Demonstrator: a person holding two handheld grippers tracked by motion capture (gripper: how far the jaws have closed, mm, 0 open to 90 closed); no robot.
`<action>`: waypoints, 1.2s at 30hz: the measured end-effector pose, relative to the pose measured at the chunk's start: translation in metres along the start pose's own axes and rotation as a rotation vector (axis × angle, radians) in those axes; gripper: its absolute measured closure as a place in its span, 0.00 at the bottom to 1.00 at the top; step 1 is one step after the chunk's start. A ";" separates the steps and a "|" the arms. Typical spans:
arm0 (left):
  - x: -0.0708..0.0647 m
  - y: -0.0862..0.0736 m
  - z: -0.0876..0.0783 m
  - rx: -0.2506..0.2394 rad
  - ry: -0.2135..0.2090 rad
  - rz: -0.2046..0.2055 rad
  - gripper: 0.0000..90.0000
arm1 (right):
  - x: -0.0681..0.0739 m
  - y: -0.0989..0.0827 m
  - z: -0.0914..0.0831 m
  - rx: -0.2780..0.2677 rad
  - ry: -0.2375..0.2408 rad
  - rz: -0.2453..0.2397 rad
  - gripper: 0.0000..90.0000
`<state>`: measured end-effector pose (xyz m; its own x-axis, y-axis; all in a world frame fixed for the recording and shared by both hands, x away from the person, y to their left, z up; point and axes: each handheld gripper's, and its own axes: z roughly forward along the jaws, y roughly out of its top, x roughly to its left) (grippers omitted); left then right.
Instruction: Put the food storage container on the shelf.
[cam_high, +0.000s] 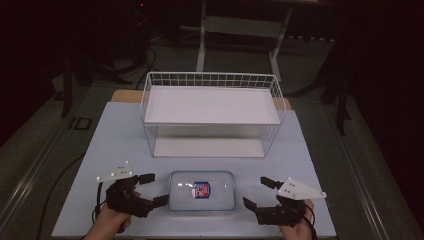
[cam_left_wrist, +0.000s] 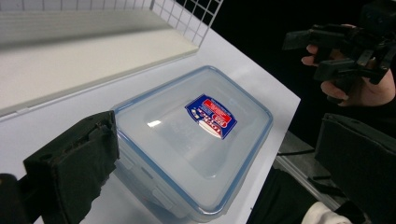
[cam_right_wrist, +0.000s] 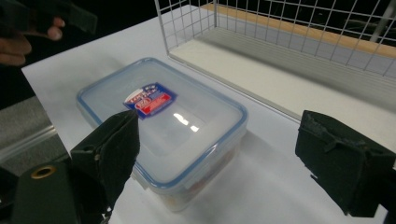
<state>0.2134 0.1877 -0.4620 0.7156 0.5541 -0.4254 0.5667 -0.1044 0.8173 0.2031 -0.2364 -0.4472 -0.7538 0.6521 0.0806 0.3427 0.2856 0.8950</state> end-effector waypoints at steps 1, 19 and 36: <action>0.002 0.001 0.002 0.011 -0.002 -0.011 0.00 | -0.001 0.001 0.001 0.004 0.011 0.011 0.15; 0.043 -0.017 0.042 0.211 -0.016 -0.334 0.00 | -0.004 -0.009 0.034 0.096 0.064 0.141 0.12; 0.070 -0.033 0.053 0.265 -0.156 -0.587 0.38 | -0.007 -0.013 0.040 0.151 0.098 0.210 0.14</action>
<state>0.2666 0.1860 -0.5396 0.2971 0.4566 -0.8386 0.9475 -0.0324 0.3180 0.2262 -0.2166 -0.4769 -0.7057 0.6391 0.3060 0.5714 0.2579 0.7791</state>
